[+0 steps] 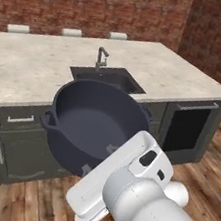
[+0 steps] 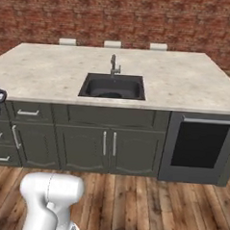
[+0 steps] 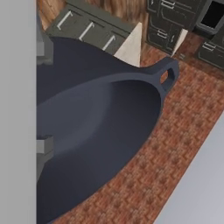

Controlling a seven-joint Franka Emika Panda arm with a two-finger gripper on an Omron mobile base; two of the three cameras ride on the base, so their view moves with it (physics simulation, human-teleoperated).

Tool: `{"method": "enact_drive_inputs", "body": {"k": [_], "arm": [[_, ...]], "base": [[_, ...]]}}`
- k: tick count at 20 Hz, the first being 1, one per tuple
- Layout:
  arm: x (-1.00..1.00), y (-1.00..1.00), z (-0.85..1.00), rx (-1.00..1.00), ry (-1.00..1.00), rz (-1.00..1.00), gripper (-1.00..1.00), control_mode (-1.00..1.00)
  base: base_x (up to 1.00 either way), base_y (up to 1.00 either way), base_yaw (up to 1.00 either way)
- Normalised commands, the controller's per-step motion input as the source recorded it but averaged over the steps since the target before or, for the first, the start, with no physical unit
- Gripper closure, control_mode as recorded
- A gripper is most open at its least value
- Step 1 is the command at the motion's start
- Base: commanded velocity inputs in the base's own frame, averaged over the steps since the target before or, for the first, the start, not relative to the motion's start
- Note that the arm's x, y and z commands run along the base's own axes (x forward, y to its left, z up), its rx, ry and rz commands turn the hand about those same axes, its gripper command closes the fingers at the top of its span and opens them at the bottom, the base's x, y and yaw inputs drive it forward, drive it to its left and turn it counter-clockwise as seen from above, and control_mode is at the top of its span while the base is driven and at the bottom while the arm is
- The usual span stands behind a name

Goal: Move the pot and pan from the stove into the sink.

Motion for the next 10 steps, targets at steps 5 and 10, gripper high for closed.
{"method": "enact_drive_inputs", "body": {"k": [5, 10], "arm": [[0.00, 0.00, 0.00, 0.00, 0.00, 0.00, 1.00, 1.00], [0.00, 0.00, 0.00, 0.00, 0.00, 0.00, 1.00, 1.00]], "base": [[0.10, -1.00, 0.05], [0.05, -0.95, 0.09]]}}
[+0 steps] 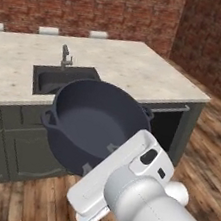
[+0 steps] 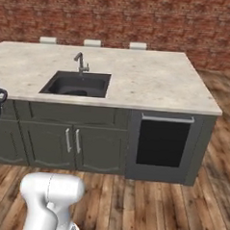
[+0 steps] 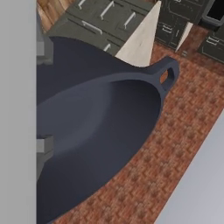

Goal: Move the pot and pan from the stove into the sink.

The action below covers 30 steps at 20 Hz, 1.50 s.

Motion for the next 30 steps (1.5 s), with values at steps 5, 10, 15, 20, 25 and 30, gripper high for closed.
{"method": "enact_drive_inputs", "body": {"k": [5, 10, 15, 20, 25, 30], "arm": [[0.00, 0.00, 0.00, 0.00, 0.00, 0.00, 1.00, 1.00], [0.00, 0.00, 0.00, 0.00, 0.00, 0.00, 1.00, 1.00], [0.00, 0.00, 0.00, 0.00, 0.00, 0.00, 1.00, 1.00], [0.00, 0.00, 0.00, 0.00, 0.00, 0.00, 1.00, 1.00], [0.00, 0.00, 0.00, 0.00, 0.00, 0.00, 1.00, 1.00], [0.00, 0.00, 0.00, 0.00, 0.00, 0.00, 1.00, 1.00]], "base": [[-0.02, -0.54, 0.07], [-0.11, -0.77, 0.07], [-0.10, -0.46, 0.05], [0.01, 0.01, 0.00], [0.07, 0.50, -0.01], [0.04, 0.31, -0.01]]}}
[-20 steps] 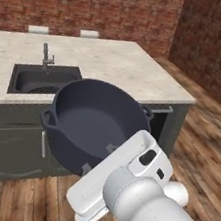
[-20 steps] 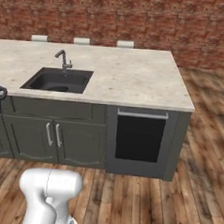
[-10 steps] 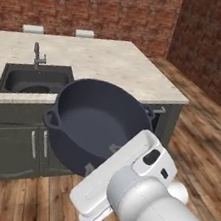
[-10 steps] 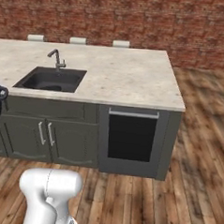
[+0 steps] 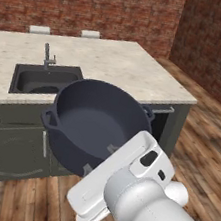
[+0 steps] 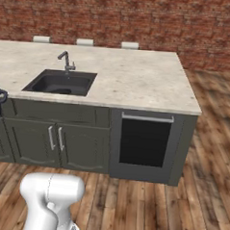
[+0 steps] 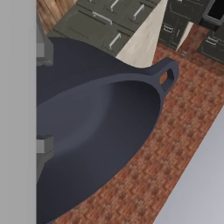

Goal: Move the pot and pan from the stove into the sink.

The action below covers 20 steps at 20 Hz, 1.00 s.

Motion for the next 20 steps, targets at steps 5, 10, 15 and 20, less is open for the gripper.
{"method": "enact_drive_inputs", "body": {"k": [5, 10, 15, 20], "arm": [[0.00, 0.00, 0.00, 0.00, 0.00, 0.00, 1.00, 1.00], [0.00, 0.00, 0.00, 0.00, 0.00, 0.00, 1.00, 1.00], [0.00, 0.00, 0.00, 0.00, 0.00, 0.00, 1.00, 1.00], [0.00, 0.00, 0.00, 0.00, 0.00, 0.00, 1.00, 1.00]], "base": [[0.17, 0.01, -0.01], [0.71, 0.08, -0.03], [0.80, 0.13, -0.02], [0.78, 0.16, -0.01]]}}
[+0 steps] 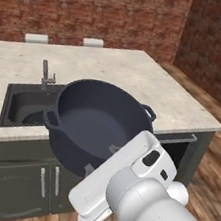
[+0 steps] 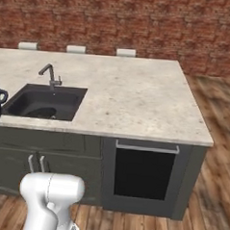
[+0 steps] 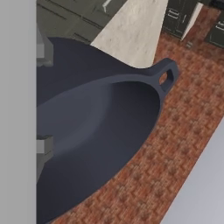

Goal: Move the pot and pan from the stove into the sink.

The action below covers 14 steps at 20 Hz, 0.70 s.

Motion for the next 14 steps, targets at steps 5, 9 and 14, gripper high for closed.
{"method": "enact_drive_inputs", "body": {"k": [5, 9, 14], "arm": [[0.00, 0.00, 0.00, 0.00, 0.00, 0.00, 1.00, 1.00], [0.00, 0.00, 0.00, 0.00, 0.00, 0.00, 1.00, 1.00], [0.00, 0.00, 0.00, 0.00, 0.00, 0.00, 1.00, 1.00]], "base": [[0.74, 0.22, 0.00], [0.74, 0.27, 0.00], [0.70, 0.27, 0.00]]}}
